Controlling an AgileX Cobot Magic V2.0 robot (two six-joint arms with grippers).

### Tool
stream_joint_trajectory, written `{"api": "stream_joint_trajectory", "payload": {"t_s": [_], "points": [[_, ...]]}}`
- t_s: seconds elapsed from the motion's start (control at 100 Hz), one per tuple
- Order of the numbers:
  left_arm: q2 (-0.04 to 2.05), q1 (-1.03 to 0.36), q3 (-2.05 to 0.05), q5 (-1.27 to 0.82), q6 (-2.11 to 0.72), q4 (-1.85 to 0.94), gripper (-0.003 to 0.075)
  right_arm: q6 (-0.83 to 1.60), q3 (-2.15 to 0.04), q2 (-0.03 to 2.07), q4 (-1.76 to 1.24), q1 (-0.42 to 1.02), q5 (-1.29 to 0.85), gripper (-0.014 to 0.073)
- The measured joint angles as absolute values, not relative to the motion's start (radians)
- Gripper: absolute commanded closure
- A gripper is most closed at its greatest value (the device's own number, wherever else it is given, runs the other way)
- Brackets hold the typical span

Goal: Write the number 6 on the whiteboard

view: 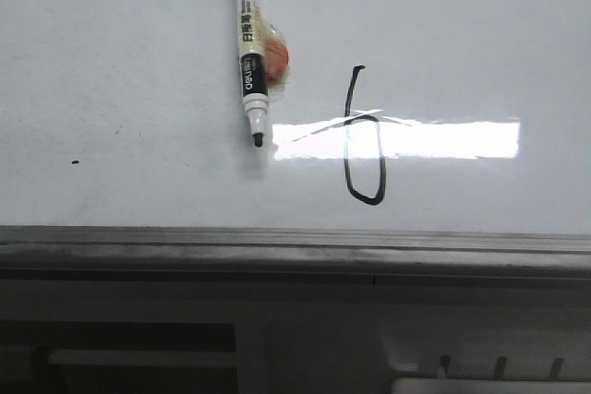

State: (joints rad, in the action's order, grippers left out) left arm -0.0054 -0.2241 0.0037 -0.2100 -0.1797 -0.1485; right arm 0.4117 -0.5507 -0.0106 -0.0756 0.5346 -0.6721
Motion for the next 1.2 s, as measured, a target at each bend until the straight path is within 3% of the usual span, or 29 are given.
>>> {"api": "stream_joint_trajectory", "payload": {"t_s": [0.28, 1.2], "points": [[-0.005, -0.222, 0.004, -0.324, -0.178, -0.139, 0.0739, 0.412, -0.551, -0.011, -0.076, 0.535, -0.672, 0.0657], [-0.005, -0.222, 0.004, -0.327, -0.178, -0.139, 0.0739, 0.412, -0.521, -0.011, -0.034, 0.532, -0.7, 0.0658]]}}
